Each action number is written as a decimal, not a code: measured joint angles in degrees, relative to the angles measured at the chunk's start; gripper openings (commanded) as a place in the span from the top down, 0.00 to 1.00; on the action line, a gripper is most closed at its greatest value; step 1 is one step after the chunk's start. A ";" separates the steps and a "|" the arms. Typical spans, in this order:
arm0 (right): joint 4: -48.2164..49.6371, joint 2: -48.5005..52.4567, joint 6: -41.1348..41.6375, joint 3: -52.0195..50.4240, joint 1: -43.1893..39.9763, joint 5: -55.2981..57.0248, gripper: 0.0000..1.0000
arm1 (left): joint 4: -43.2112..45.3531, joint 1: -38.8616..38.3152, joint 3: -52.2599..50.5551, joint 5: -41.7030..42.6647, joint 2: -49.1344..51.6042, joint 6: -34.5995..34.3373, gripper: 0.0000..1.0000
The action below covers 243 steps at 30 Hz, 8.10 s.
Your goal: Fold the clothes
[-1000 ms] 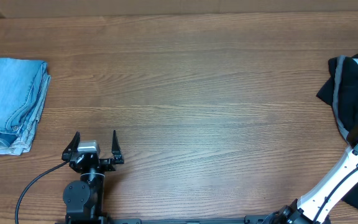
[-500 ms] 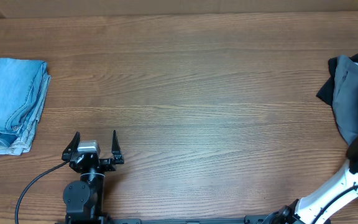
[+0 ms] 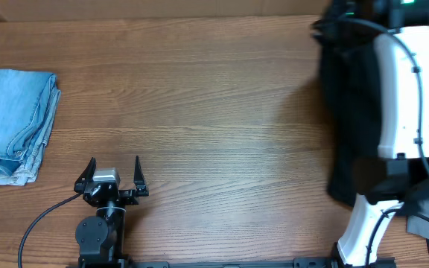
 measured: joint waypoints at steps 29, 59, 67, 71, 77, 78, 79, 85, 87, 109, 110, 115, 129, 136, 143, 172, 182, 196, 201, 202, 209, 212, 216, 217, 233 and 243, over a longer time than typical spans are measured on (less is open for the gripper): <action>10.64 16.68 -2.95 -2.67 38.71 -4.17 0.18 | 0.00 0.00 0.00 -0.02 0.00 0.00 0.00; -14.10 15.08 -6.40 -4.15 -16.04 2.64 0.00 | 0.00 0.00 0.00 -0.02 0.00 0.00 0.00; -2.27 14.95 -6.34 -23.45 -17.49 6.38 0.10 | 0.00 0.00 0.00 -0.02 0.00 -0.02 0.00; 3.63 14.93 -6.40 -28.55 -17.44 6.43 0.21 | 0.00 0.00 0.00 0.00 0.00 0.00 0.00; 12.96 14.10 -6.12 -34.36 -16.22 7.39 0.31 | 0.00 0.00 0.00 -0.02 0.00 0.00 0.00; 14.80 13.66 -6.19 -35.08 -16.04 7.78 0.31 | 0.00 0.00 0.00 0.00 0.00 0.00 0.00; 17.22 13.42 -6.16 -35.47 -15.72 8.15 0.31 | 0.00 0.00 0.00 -0.02 0.00 0.00 0.00; 32.20 13.33 -8.87 -36.22 -12.44 8.02 0.26 | 0.00 0.00 0.00 0.00 0.00 0.00 0.00; 35.39 13.33 -9.55 -36.50 -11.02 7.69 0.21 | 0.00 0.00 0.00 0.00 0.00 -0.02 0.00; 3.58 13.92 -15.26 -4.59 -9.75 6.75 0.00 | 0.04 0.00 0.00 -0.07 0.00 0.20 0.00; 3.56 13.92 -15.26 -4.59 -9.75 6.75 0.00 | 0.79 0.00 -0.09 -0.44 0.00 0.76 0.00; 3.54 13.92 -15.26 -4.59 -9.77 6.75 0.00 | 13.18 0.00 0.63 0.44 0.00 1.46 0.00; 3.65 13.97 -15.26 -4.48 -9.75 6.80 0.00 | -51.78 -0.76 100.48 20.63 82.03 4.70 0.00; 3.87 13.99 -15.26 -4.46 -9.77 6.73 0.00 | -49.99 -5.27 120.39 26.32 116.69 9.70 0.00; 3.96 13.99 -15.26 -4.46 -9.75 6.75 0.00 | -34.51 -7.96 120.56 32.26 129.20 11.56 0.03; 3.93 13.99 -15.26 -4.46 -9.77 6.75 0.00 | -26.73 -14.91 120.80 15.34 141.02 -1.97 0.40; 3.96 13.99 -15.26 -4.46 -9.77 6.75 0.00 | -26.73 -15.80 120.50 14.38 143.16 -1.86 0.35; 3.96 13.99 -15.26 -4.46 -9.75 6.75 0.00 | -24.06 -15.82 120.74 13.60 145.06 -1.20 0.96; 3.98 13.99 -15.26 -4.46 -9.77 6.75 0.00 | -25.35 -15.04 126.88 13.62 145.06 -1.20 0.96; 3.93 13.99 -15.26 -4.46 -9.77 6.75 0.00 | -25.42 -14.25 128.45 13.60 145.06 -1.20 0.96; 3.96 13.99 -15.26 -4.46 -9.77 6.75 0.00 | -25.49 -5.97 129.02 8.96 145.09 -1.46 0.92; 3.96 13.99 -15.26 -4.46 -9.75 6.75 0.00 | -25.31 -3.28 129.02 6.95 145.09 -2.75 0.44; 3.96 13.99 -15.23 -4.46 -9.77 6.73 0.00 | -27.41 -1.81 130.01 7.93 145.09 -3.37 0.00; 3.96 13.99 -15.21 -4.46 -9.75 6.75 0.00 | -30.71 -1.77 131.47 9.25 144.98 -3.61 0.00; -5.92 13.99 -15.41 -4.26 -9.77 3.76 0.44 | -81.74 1.73 135.08 12.41 117.63 -8.57 0.00; -13.81 -3.17 -8.31 -3.72 -9.77 1.18 0.78 | -85.09 7.48 132.87 9.75 117.61 -4.55 0.00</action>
